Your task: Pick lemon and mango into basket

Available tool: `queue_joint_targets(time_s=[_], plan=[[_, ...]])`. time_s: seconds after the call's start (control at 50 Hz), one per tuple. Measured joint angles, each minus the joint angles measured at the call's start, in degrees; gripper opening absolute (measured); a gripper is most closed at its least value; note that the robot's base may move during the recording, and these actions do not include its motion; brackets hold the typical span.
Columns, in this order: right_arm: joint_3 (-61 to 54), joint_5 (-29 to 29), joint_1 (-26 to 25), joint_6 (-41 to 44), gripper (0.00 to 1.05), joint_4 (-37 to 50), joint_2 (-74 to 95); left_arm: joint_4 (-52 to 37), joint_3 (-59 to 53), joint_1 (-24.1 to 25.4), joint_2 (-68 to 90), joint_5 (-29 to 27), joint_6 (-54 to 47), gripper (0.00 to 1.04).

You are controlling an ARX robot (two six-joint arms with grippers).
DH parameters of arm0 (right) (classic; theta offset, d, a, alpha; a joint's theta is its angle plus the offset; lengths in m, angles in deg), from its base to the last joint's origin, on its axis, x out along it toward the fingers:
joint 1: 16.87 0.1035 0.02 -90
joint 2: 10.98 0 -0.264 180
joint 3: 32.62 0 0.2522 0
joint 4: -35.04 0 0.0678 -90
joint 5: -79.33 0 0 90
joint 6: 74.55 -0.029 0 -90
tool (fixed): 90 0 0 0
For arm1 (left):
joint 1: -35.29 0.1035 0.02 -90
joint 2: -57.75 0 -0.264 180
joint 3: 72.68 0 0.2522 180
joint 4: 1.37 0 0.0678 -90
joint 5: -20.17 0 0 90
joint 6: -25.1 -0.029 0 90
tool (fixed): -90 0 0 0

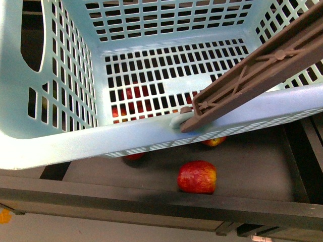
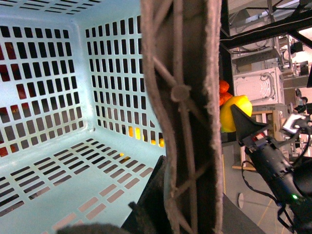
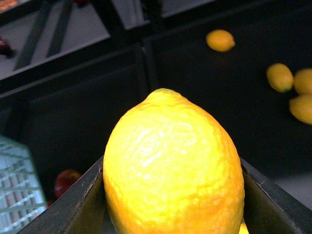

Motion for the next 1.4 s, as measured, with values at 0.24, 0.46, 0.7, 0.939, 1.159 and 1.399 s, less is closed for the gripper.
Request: queue_joint_targets(time_s=[0.24,0.46,0.7,0.939,1.159,1.399], plan=[[-1.49,-2.82,13.70,-2.54,0.65,-2.05,-10.69,0.00,0.00,0.00,0.00,-0.04,-0.02,0.06],[-2.43,-11.08,34.42,-7.32,0.65,-2.36,-13.51,0.00,0.02,0.00,0.00,-0.07,0.00,0.06],[-5.77,-15.47,44.44,-10.78,0.77,-0.07,-10.16,0.00,0.02,0.00,0.00,-0.02,0.00,0.06],[-6.71,-17.35,40.96,-13.97,0.96,0.59,-13.97,0.00,-0.02,0.00,0.00,-0.11,-0.07,0.06],[-10.80,-26.38,32.63,-11.39,0.91,5.53,-22.43,0.00,0.00,0.09,0.00,-0.31,-0.09,0.06],[-27.58,-25.73,32.98,1.51,0.46,22.71,-29.49,0.00,0.00,-0.20,0.00,0.09,0.09,0.06]])
